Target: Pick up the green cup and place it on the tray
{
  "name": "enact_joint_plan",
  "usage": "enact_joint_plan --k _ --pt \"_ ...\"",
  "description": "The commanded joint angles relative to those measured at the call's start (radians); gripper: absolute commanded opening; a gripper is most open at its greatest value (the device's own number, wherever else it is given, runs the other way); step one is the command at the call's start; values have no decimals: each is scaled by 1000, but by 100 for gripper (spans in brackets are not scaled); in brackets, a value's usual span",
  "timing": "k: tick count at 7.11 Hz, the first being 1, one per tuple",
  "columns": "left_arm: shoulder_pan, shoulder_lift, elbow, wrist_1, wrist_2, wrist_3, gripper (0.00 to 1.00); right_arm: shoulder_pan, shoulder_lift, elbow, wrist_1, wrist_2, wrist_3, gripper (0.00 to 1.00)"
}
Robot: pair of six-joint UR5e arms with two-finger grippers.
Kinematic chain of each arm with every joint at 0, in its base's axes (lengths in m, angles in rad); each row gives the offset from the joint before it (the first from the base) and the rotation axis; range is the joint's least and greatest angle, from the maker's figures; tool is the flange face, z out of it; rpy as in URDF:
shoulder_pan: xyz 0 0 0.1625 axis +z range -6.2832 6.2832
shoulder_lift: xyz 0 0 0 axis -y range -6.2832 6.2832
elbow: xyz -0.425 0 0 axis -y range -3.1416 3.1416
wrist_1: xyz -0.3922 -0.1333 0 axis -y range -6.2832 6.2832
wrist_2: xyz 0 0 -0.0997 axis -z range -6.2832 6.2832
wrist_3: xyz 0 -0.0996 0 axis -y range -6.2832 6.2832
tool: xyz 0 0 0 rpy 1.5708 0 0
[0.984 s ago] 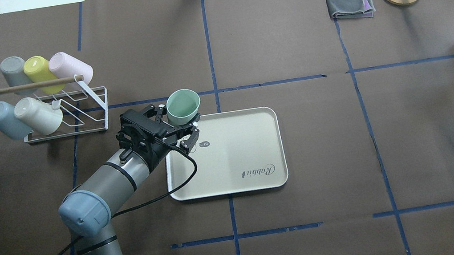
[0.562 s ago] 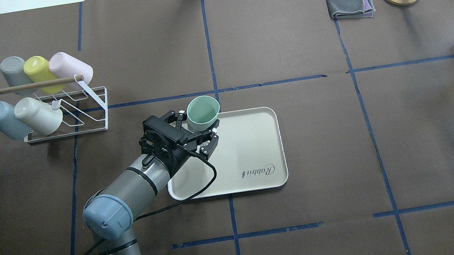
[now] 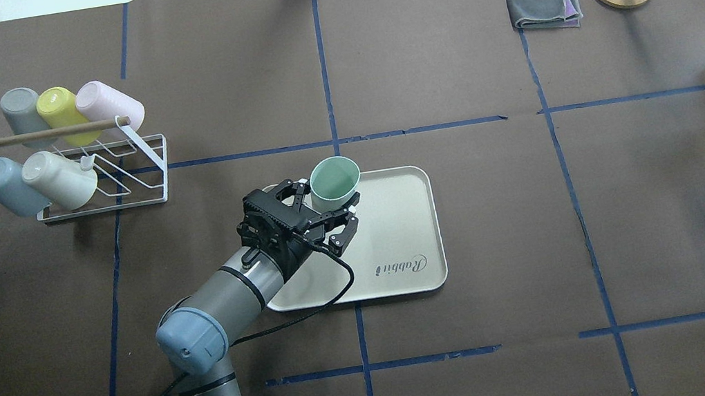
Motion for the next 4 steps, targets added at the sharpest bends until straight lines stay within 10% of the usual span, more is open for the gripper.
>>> enact_joint_plan --k 1,4 --pt "14 -16 12 -6 0 0 43 0 2 -5 0 0 -1 100" --pt "21 -25 46 -6 2 0 44 0 1 -5 0 0 -1 100"
